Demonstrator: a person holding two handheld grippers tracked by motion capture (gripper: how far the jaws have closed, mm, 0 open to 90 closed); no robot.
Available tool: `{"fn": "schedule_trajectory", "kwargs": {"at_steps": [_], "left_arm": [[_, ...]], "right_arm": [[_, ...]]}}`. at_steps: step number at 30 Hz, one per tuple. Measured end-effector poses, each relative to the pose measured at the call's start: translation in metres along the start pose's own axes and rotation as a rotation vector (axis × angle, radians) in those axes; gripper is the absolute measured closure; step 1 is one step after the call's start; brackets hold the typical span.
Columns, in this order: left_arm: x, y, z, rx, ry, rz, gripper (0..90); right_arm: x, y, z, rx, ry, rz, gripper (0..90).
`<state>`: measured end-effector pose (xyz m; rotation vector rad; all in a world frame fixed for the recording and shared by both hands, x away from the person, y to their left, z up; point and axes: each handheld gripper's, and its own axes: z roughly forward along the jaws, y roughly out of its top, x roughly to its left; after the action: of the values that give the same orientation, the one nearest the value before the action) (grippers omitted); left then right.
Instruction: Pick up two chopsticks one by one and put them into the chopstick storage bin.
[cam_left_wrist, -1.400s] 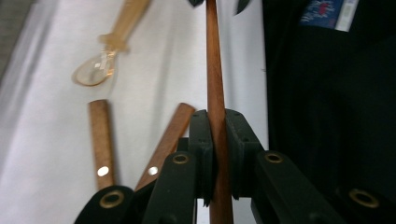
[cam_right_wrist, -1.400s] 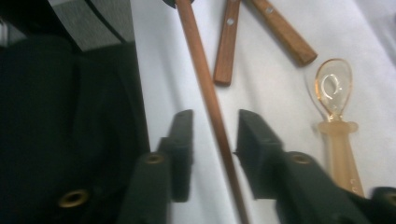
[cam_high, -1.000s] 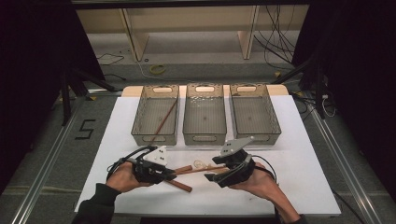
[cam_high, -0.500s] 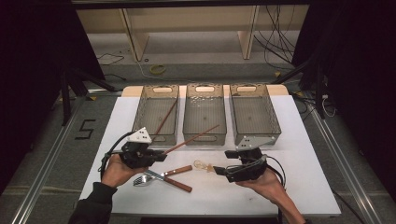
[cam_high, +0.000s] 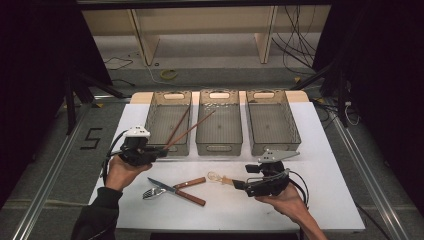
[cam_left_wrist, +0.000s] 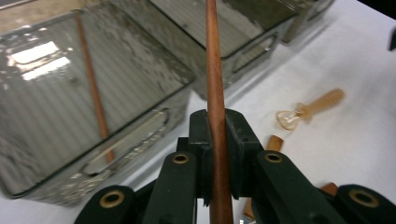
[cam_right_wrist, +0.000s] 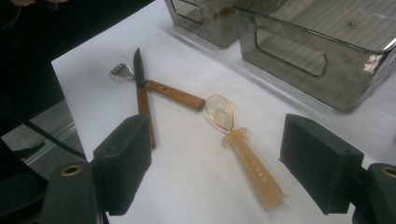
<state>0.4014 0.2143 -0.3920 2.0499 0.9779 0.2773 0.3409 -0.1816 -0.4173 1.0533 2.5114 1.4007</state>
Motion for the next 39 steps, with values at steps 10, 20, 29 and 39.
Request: {"fn": "schedule_trajectory", "kwargs": {"at_steps": [10,20,29,39], "left_arm": [[0.032,0.007,0.001,-0.031,0.056,-0.086,81.9],[0.056,0.020,0.007,-0.033,0.110,-0.139,82.0],[0.074,0.021,0.015,-0.018,0.137,-0.189,81.9],[0.084,0.020,0.028,0.024,0.174,-0.220,81.8]], "right_arm": [[0.000,-0.001,-0.001,-0.004,0.005,0.000,26.2],[0.000,-0.003,-0.003,-0.012,0.003,0.007,25.7],[0.000,-0.003,-0.003,-0.014,0.006,0.006,25.6],[0.000,-0.003,-0.003,-0.012,0.007,0.006,26.3]]}}
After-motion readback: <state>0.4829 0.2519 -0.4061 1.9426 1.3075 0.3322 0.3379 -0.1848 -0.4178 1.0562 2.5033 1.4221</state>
